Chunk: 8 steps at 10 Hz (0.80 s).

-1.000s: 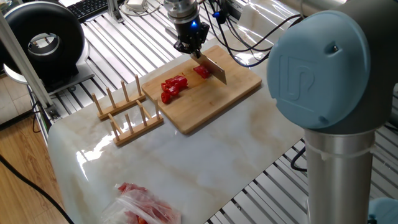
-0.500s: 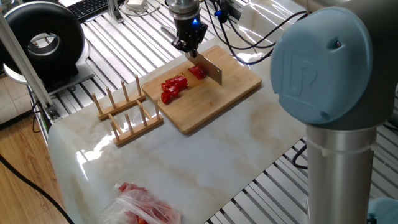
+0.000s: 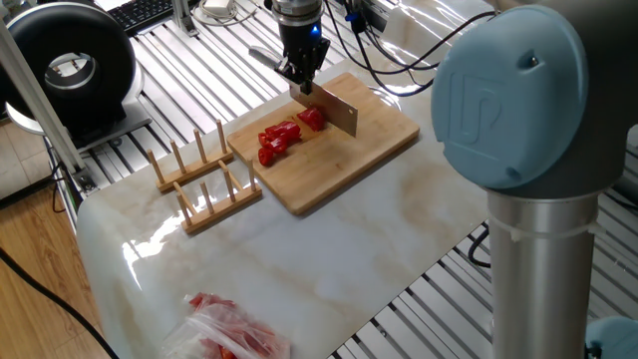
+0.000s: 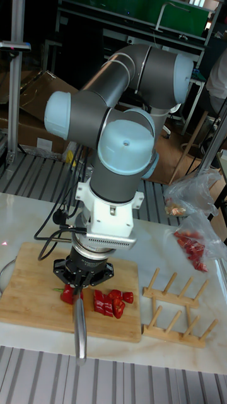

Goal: Chop the chili peppers

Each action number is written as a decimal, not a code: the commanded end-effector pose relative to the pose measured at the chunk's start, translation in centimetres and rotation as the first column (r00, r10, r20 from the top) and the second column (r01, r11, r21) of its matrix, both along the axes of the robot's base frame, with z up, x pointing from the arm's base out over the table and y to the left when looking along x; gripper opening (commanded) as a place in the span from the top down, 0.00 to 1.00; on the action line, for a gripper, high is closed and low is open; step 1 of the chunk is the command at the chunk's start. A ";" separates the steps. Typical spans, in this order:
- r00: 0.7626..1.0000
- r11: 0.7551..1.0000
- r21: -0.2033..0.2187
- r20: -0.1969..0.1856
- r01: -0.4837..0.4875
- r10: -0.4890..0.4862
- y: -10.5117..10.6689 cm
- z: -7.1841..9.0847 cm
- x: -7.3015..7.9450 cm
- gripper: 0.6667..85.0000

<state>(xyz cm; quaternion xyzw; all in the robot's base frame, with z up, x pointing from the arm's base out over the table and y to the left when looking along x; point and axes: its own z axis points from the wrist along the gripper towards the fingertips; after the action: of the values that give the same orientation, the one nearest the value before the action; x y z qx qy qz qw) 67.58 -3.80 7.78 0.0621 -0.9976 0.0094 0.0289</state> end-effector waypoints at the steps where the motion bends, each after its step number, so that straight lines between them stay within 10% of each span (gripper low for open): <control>1: 0.999 0.998 0.048 0.002 -0.038 0.038 0.7 -0.4 0.2 0.99; 8: 0.998 0.996 0.060 0.003 -0.062 0.062 0.1 -1.0 0.1 0.99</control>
<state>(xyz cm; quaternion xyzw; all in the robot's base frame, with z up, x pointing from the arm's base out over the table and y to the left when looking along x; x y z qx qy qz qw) 67.53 -3.70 6.93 0.0946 -0.9950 -0.0137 0.0284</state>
